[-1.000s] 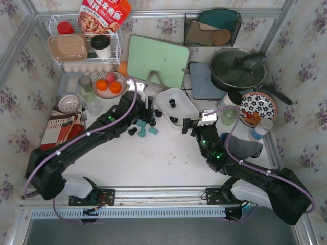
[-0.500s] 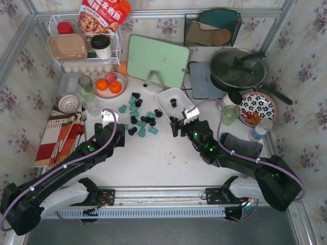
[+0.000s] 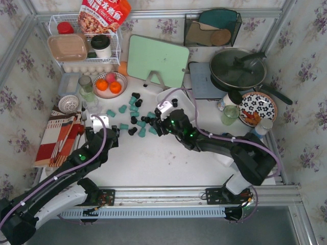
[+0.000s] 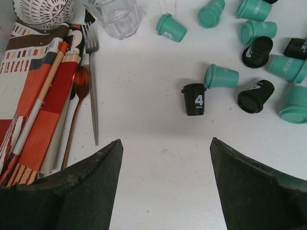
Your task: Mix the coffee capsules in the storage basket
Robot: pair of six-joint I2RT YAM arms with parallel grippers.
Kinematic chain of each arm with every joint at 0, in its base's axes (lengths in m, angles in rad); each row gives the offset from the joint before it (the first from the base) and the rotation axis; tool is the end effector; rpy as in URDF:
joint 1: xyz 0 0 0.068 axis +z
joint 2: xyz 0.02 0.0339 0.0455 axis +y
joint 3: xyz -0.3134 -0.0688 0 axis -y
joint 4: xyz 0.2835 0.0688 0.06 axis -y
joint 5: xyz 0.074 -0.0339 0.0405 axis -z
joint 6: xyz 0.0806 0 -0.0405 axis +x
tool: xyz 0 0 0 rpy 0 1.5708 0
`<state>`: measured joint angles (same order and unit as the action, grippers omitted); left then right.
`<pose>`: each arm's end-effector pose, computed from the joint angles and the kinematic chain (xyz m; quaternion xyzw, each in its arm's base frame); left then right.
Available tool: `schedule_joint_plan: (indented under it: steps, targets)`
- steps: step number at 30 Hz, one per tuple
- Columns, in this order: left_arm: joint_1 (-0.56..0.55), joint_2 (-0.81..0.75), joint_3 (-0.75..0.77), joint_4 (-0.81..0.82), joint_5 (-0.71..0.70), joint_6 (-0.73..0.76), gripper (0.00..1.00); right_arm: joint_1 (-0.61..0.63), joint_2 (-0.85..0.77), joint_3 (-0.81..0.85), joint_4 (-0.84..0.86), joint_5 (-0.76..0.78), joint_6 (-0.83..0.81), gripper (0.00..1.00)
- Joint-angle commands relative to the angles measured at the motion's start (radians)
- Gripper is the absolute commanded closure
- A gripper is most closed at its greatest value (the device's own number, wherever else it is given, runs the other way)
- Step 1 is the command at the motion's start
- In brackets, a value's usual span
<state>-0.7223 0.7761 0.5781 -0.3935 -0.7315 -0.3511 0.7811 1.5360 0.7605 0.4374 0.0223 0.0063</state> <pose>0.1836 -0.0901 0.2614 -0.0132 0.8410 0.0467 0.5388 0.2849 0.2799 0.2198 -0.3023 0.7579 0.2133 0.5373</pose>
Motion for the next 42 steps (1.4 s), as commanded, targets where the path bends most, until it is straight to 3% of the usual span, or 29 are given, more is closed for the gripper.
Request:
schedule_joint_plan:
  steps: [1,11,19,23,27,35,39,42]
  targets:
    - [0.000,-0.026,-0.003,-0.001,-0.012,-0.022,0.24,0.024,0.096,0.084,-0.089,-0.013,-0.047,0.39]
    - [0.000,-0.034,-0.005,0.001,0.004,-0.026,0.23,0.027,0.333,0.251,-0.236,0.011,-0.066,0.52]
    - [0.000,-0.031,-0.004,0.001,0.014,-0.025,0.23,0.027,0.397,0.297,-0.265,0.026,-0.085,0.54]
    - [0.000,-0.031,-0.004,0.001,0.014,-0.026,0.23,0.027,0.414,0.310,-0.284,0.020,-0.087,0.61]
    - [0.000,-0.031,-0.003,-0.001,0.009,-0.028,0.23,0.027,0.375,0.302,-0.288,0.008,-0.071,0.72]
    - [0.000,-0.031,-0.007,0.001,0.004,-0.033,0.23,0.026,0.181,0.258,-0.275,-0.005,-0.064,0.76]
    - [0.000,-0.032,-0.007,0.000,0.002,-0.035,0.23,0.023,0.089,0.213,-0.222,0.117,-0.066,0.76]
    - [0.000,-0.031,-0.009,-0.001,-0.002,-0.038,0.23,0.013,0.033,0.135,-0.129,0.314,-0.064,0.72]
